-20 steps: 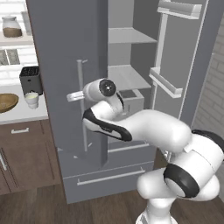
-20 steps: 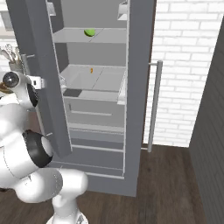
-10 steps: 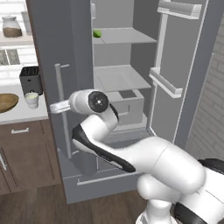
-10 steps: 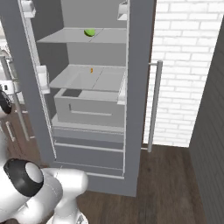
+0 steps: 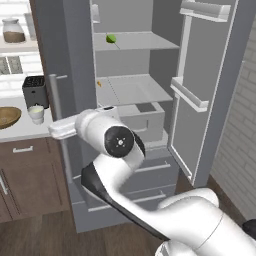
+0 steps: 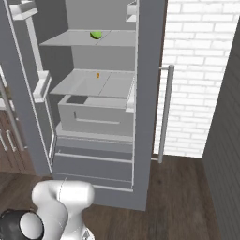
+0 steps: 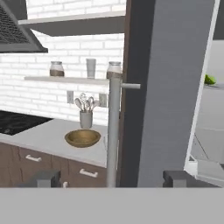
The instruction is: Grab a lemon wedge from the fridge and one ice cube from the ice bowl, and put them in the glass of lemonade.
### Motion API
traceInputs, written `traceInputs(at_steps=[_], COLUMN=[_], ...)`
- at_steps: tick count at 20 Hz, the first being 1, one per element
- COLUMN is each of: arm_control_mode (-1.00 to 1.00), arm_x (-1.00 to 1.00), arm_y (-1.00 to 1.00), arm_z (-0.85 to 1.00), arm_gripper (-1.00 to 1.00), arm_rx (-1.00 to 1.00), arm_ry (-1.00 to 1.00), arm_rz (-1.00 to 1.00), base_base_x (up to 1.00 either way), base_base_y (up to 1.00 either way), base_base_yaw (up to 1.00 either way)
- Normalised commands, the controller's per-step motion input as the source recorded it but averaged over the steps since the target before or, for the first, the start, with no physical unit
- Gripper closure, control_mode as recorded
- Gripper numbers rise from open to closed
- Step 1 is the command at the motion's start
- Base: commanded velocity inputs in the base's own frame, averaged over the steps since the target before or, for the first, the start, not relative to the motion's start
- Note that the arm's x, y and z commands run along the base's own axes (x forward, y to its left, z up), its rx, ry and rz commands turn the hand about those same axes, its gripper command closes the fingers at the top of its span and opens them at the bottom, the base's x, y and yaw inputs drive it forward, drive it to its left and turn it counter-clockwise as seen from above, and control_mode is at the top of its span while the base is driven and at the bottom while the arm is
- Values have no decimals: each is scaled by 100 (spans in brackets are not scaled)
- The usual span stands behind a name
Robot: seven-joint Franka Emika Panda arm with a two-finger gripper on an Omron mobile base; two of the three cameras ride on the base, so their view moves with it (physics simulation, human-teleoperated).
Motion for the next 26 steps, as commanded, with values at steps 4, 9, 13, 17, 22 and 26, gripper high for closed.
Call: traceInputs(at_steps=[4, 9, 13, 17, 22, 26], arm_control_mode=[-100, -100, -100, -100, -100, -100], arm_x=[-97, -78, -34, -10, 37, 93], arm_y=[-54, -71, -71, -51, -36, -20], arm_z=[81, 84, 93, 54, -45, -24], arm_gripper=[-100, -100, -100, -100, -100, -100], arm_rx=[14, 7, 0, -2, -2, 0], arm_ry=[-4, 7, 28, 39, 8, 12], arm_rz=[0, 3, 9, 11, 9, 9], base_base_x=[0, 0, 0, 0, 0, 0], base_base_y=[0, 0, 0, 0, 0, 0], base_base_yaw=[0, 0, 0, 0, 0, 0])
